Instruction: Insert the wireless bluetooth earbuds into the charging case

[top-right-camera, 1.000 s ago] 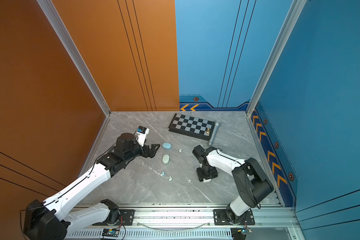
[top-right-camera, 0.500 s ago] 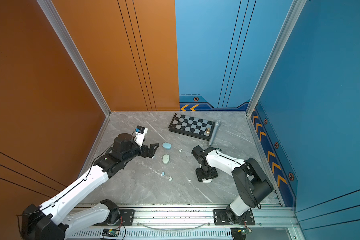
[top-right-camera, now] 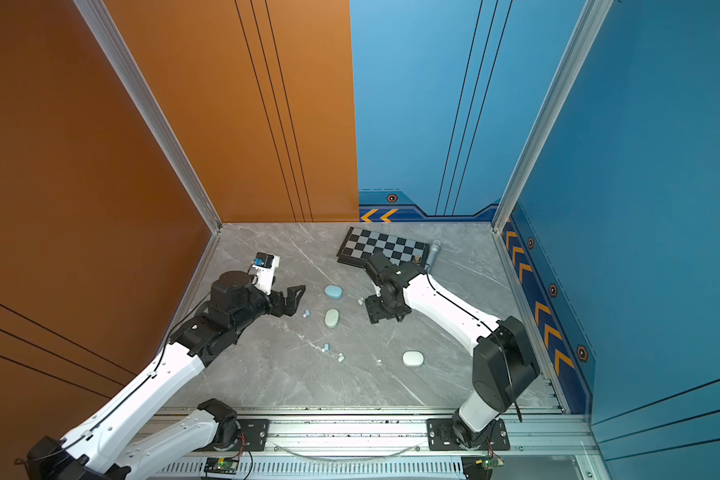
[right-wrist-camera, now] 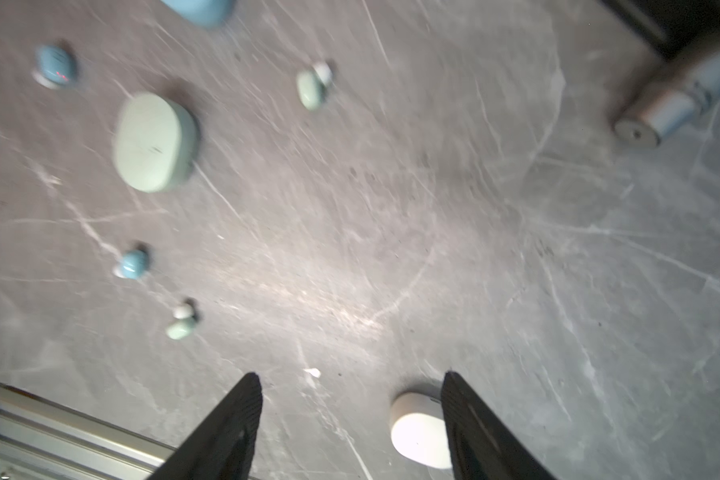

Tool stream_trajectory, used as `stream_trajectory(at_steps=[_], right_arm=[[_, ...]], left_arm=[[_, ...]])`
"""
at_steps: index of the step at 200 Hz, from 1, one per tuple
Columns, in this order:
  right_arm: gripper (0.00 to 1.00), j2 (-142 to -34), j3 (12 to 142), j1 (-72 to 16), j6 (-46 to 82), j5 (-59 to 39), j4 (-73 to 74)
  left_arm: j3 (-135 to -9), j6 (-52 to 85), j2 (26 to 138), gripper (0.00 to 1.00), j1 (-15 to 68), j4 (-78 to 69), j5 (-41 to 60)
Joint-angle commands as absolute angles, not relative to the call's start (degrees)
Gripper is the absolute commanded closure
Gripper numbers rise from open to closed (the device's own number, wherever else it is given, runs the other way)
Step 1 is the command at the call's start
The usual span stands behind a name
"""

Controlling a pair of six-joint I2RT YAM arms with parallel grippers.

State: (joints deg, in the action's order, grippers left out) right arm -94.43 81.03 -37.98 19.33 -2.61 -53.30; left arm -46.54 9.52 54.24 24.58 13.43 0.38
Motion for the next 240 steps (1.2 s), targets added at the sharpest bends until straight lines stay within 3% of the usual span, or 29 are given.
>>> stream_trajectory(at_steps=[1, 68, 177, 240], right_arm=[[0.30, -101.0, 86.5, -39.6, 22.7, -6.8, -51.3], [0.31, -121.2, 101.5, -45.2, 33.3, -11.2, -50.4], [0.29, -129.1, 107.8, -45.9, 36.4, -10.1, -50.9], [0.42, -134.8, 114.2, -46.1, 37.8, -5.6, -56.5]], left_arm=[[-45.3, 11.6, 53.0, 0.02, 23.8, 16.4, -2.1], [-38.8, 13.7, 45.6, 0.02, 23.6, 14.0, -9.1], [-36.4, 11.7, 42.7, 0.02, 23.1, 14.7, -9.2], [-36.9, 9.6, 42.2, 0.02, 22.3, 15.5, -9.7]])
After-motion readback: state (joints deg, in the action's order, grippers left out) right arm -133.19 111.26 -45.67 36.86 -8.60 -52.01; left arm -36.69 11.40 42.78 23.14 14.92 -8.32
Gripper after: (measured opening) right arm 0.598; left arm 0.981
